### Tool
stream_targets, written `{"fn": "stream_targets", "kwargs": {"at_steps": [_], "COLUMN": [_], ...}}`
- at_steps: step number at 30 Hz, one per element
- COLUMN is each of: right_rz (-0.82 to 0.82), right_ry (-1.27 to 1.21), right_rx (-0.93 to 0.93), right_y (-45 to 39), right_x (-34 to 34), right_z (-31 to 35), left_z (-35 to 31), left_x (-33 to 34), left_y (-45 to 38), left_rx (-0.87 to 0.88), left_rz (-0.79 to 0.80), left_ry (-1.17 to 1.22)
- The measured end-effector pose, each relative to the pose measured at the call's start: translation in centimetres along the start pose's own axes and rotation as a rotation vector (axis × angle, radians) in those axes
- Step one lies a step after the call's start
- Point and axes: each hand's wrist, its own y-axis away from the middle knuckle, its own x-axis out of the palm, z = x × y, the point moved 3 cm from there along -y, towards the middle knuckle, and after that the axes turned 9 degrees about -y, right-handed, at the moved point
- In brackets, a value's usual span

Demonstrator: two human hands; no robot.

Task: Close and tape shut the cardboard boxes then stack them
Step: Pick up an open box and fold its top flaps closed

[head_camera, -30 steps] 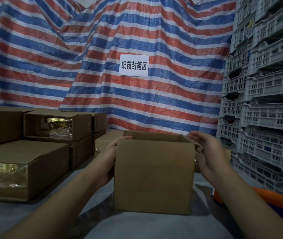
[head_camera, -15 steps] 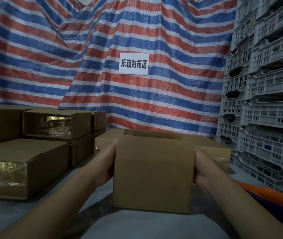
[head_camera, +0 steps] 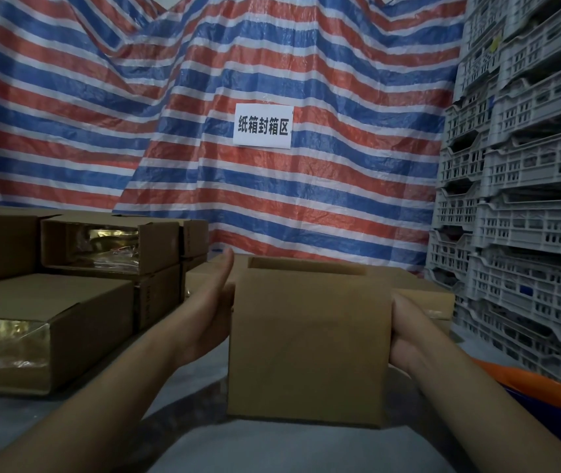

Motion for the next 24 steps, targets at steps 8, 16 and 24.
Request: {"fn": "stream_targets", "kwargs": {"at_steps": [8,16,24], "right_rz": [0.101,0.083,0.257], "right_ry": [-0.082,-0.128,0.04], "right_rx": [0.012,0.043,0.007], "right_y": [-0.2,-0.2,0.0], "right_x": [-0.1,-0.3,-0.6], "right_z": [-0.2,-0.4,0.0], "left_z": [-0.1,0.5,0.9], "left_x": [0.5,-0.3,-0.4], "left_y": [0.2,-0.4,-0.6], "left_rx": [-0.007,-0.066,-0.081], "left_rz": [-0.054,-0.171,-0.227], "left_ry": [0.044,-0.141,-0.059]}}
